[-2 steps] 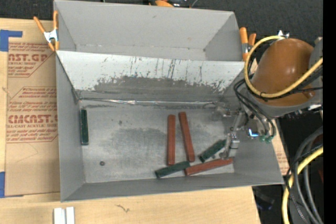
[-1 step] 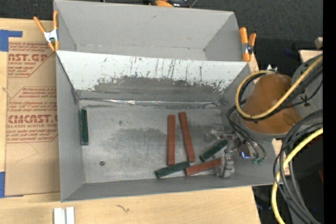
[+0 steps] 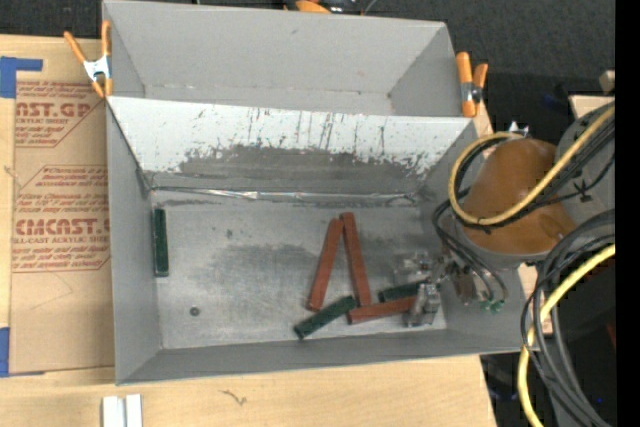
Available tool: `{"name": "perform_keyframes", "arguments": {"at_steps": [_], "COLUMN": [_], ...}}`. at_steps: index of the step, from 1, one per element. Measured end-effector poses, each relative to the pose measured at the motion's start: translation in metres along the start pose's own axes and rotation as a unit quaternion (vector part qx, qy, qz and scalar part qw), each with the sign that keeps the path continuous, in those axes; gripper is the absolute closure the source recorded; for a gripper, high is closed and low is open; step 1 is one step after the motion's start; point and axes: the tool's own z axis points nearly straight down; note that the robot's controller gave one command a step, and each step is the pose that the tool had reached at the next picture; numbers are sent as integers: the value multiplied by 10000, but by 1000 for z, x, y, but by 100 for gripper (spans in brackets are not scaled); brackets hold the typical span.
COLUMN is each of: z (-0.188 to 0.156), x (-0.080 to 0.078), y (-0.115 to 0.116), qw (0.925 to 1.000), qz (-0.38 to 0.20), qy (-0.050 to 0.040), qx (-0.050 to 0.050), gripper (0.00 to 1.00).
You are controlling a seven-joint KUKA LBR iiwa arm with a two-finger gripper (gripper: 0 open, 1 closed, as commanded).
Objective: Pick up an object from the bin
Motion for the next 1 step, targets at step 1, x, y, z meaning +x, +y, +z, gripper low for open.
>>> {"name": "perform_keyframes", "arguments": {"at_steps": [1], "z": [-152], "x": [-1], "y": [-24], "qw": [9997], "qz": [226], "qy": [-34], "qx": [21], "gripper": [100]}}
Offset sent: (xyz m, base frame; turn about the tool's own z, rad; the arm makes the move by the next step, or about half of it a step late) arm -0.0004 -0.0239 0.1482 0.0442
